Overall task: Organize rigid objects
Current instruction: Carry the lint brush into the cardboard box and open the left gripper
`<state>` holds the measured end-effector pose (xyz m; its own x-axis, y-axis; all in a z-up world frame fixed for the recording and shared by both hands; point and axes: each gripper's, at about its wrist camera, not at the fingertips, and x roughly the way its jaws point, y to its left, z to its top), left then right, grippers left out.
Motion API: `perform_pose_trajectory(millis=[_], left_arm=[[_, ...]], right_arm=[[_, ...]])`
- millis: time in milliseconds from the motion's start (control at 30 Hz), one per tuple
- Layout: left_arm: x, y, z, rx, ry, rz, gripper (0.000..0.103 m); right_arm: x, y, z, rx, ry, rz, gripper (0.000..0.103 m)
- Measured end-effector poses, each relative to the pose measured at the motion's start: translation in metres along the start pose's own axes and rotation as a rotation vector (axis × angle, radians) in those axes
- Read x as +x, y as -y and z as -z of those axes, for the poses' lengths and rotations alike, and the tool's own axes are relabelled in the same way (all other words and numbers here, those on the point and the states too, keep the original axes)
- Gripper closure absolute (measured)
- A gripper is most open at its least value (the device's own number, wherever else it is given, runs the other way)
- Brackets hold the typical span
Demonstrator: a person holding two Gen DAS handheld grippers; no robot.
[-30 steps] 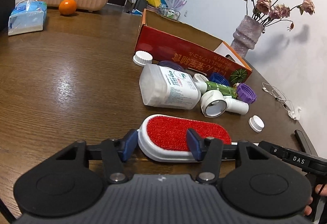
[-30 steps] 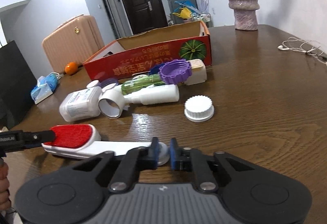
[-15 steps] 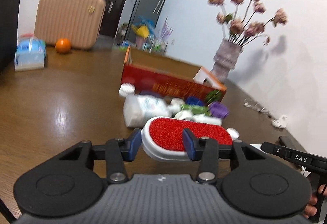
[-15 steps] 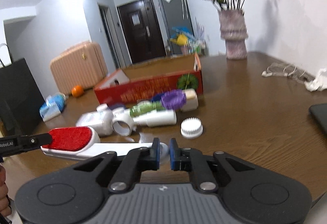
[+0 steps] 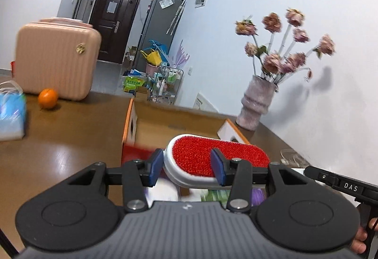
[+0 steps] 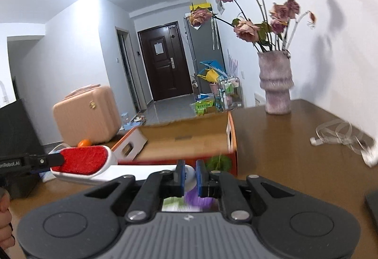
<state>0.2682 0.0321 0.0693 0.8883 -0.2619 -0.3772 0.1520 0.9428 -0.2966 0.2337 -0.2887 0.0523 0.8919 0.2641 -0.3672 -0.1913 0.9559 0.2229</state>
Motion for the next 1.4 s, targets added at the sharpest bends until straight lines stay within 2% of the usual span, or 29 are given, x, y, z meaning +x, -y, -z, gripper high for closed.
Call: perform_pose_trajectory(millis=[167, 300, 400, 467, 500, 533, 567, 633, 733, 900, 967, 1100, 1233, 1400], left_arm=[[0.110, -0.022, -0.056, -0.046, -0.081, -0.025, 0.059], [0.195, -0.037, -0.083, -0.045, -0.147, -0.072, 0.059], [0.248, -0.055, -0.089, -0.065, -0.222, -0.103, 0.059], [0.282, -0.067, -0.086, -0.079, -0.303, -0.097, 0.061], [0.297, -0.071, -0.083, -0.073, -0.344, -0.100, 0.061], [0.311, -0.074, -0.079, -0.069, -0.382, -0.145, 0.061], [0.320, -0.074, -0.077, -0.054, -0.387, -0.202, 0.063], [0.324, -0.070, -0.079, -0.014, -0.376, -0.231, 0.056], [0.312, -0.066, -0.085, 0.031, -0.347, -0.217, 0.043], [0.273, -0.060, -0.100, 0.124, -0.305, -0.235, 0.035], [0.251, -0.053, -0.102, 0.157, -0.284, -0.243, 0.031], [0.191, -0.039, -0.100, 0.200, -0.224, -0.241, 0.025], [0.121, -0.019, -0.083, 0.255, -0.132, -0.234, 0.017], [0.026, 0.007, -0.038, 0.301, 0.039, -0.208, 0.004]], right_arm=[[0.103, 0.016, -0.059, 0.023, -0.049, 0.016, 0.093], [0.205, 0.033, -0.095, 0.049, -0.132, 0.043, 0.093], [0.273, 0.044, -0.108, 0.047, -0.205, 0.070, 0.093], [0.306, 0.048, -0.109, 0.025, -0.246, 0.087, 0.102], [0.326, 0.049, -0.109, 0.008, -0.278, 0.076, 0.100], [0.340, 0.048, -0.107, 0.009, -0.302, 0.070, 0.100], [0.354, 0.045, -0.104, -0.001, -0.334, 0.088, 0.099], [0.379, 0.034, -0.098, -0.086, -0.368, 0.141, 0.098], [0.389, 0.022, -0.095, -0.145, -0.369, 0.148, 0.090], [0.366, 0.020, -0.103, -0.154, -0.366, 0.114, 0.089], [0.345, 0.022, -0.108, -0.147, -0.360, 0.100, 0.082], [0.287, 0.025, -0.121, -0.125, -0.315, 0.068, 0.059], [0.219, 0.020, -0.119, -0.134, -0.246, 0.026, 0.033], [0.122, 0.006, -0.094, -0.162, -0.084, 0.007, 0.018]])
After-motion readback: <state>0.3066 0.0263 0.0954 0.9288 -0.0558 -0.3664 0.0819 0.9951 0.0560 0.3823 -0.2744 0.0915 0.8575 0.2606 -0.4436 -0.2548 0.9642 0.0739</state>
